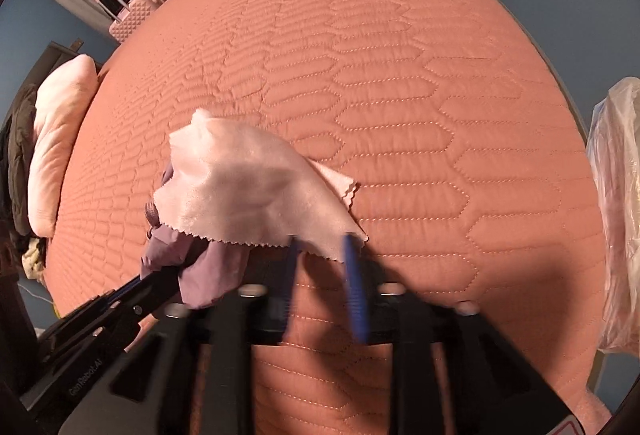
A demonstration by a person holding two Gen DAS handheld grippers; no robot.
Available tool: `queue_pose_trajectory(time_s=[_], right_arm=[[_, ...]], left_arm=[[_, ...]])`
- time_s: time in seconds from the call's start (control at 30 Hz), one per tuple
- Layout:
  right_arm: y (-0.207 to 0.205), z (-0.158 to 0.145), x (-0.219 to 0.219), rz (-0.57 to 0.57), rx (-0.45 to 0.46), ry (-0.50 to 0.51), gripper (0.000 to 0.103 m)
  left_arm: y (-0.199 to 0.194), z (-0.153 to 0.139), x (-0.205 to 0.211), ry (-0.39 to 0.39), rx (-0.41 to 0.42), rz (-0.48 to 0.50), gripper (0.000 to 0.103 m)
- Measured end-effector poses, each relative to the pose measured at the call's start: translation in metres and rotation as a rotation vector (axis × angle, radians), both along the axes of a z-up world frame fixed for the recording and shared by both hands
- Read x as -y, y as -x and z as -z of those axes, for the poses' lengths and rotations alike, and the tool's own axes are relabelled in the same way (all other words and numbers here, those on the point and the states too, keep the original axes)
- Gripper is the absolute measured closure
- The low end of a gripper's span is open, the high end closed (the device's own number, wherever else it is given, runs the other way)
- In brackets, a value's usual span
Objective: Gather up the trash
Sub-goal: 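Carry the lilac bag and pink cloth over the wastebasket with both tools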
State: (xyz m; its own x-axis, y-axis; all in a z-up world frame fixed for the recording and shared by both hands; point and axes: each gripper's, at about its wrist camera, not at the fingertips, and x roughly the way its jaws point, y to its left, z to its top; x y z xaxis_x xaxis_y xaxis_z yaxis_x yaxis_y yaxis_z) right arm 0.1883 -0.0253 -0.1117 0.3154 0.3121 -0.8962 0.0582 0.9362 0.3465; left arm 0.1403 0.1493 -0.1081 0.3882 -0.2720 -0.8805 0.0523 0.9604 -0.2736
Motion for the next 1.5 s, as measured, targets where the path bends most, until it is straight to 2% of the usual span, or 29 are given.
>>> queue_pose_trajectory(time_s=[0.1,0.27,0.33,0.37,0.43,0.47,0.5,0.77,0.83,0.87,0.9,0.93,1.0,1.1,1.5], right_arm=[[0.007,-0.013,-0.002,-0.010,0.045,0.023,0.102],[0.015,-0.065,0.007,-0.010,0.173,0.057,0.102],[0.010,-0.072,0.012,-0.016,0.165,0.053,0.102],[0.008,-0.071,0.012,-0.015,0.159,0.056,0.097],[0.004,-0.065,0.012,-0.014,0.139,0.055,0.082],[0.003,-0.060,0.013,-0.012,0.130,0.047,0.071],[0.001,-0.054,0.014,-0.003,0.116,0.036,0.067],[-0.009,0.000,0.006,0.007,-0.003,0.004,0.065],[-0.009,0.004,0.000,0.000,0.008,0.026,0.068],[-0.009,0.005,-0.003,-0.007,0.015,0.033,0.077],[-0.009,0.005,-0.005,-0.020,0.014,0.035,0.097],[-0.009,0.005,-0.007,-0.035,0.003,0.028,0.100],[-0.009,0.003,-0.006,-0.037,0.007,0.017,0.101],[-0.003,-0.016,-0.003,-0.035,0.061,0.035,0.101],[0.023,-0.109,0.041,0.048,0.250,0.013,0.101]], left_arm=[[0.002,-0.005,0.000,0.002,0.009,0.006,0.093],[0.006,-0.021,0.010,0.012,0.047,0.023,0.094],[0.007,-0.028,0.016,0.001,0.062,0.028,0.094],[0.008,-0.031,0.018,-0.004,0.067,0.031,0.094],[0.010,-0.035,0.022,-0.015,0.079,0.042,0.093],[0.010,-0.036,0.023,-0.024,0.085,0.045,0.093],[0.008,-0.036,0.025,-0.029,0.086,0.045,0.093],[0.001,-0.033,0.023,-0.035,0.076,0.042,0.093],[-0.001,-0.031,0.022,-0.034,0.073,0.046,0.093],[-0.002,-0.029,0.023,-0.035,0.072,0.049,0.093],[-0.004,-0.029,0.022,-0.034,0.072,0.051,0.093],[-0.005,-0.028,0.022,-0.033,0.069,0.052,0.093],[-0.004,-0.028,0.022,-0.027,0.067,0.053,0.093],[-0.003,-0.029,0.023,-0.026,0.070,0.055,0.093],[0.009,-0.058,0.034,-0.031,0.125,0.074,0.093]])
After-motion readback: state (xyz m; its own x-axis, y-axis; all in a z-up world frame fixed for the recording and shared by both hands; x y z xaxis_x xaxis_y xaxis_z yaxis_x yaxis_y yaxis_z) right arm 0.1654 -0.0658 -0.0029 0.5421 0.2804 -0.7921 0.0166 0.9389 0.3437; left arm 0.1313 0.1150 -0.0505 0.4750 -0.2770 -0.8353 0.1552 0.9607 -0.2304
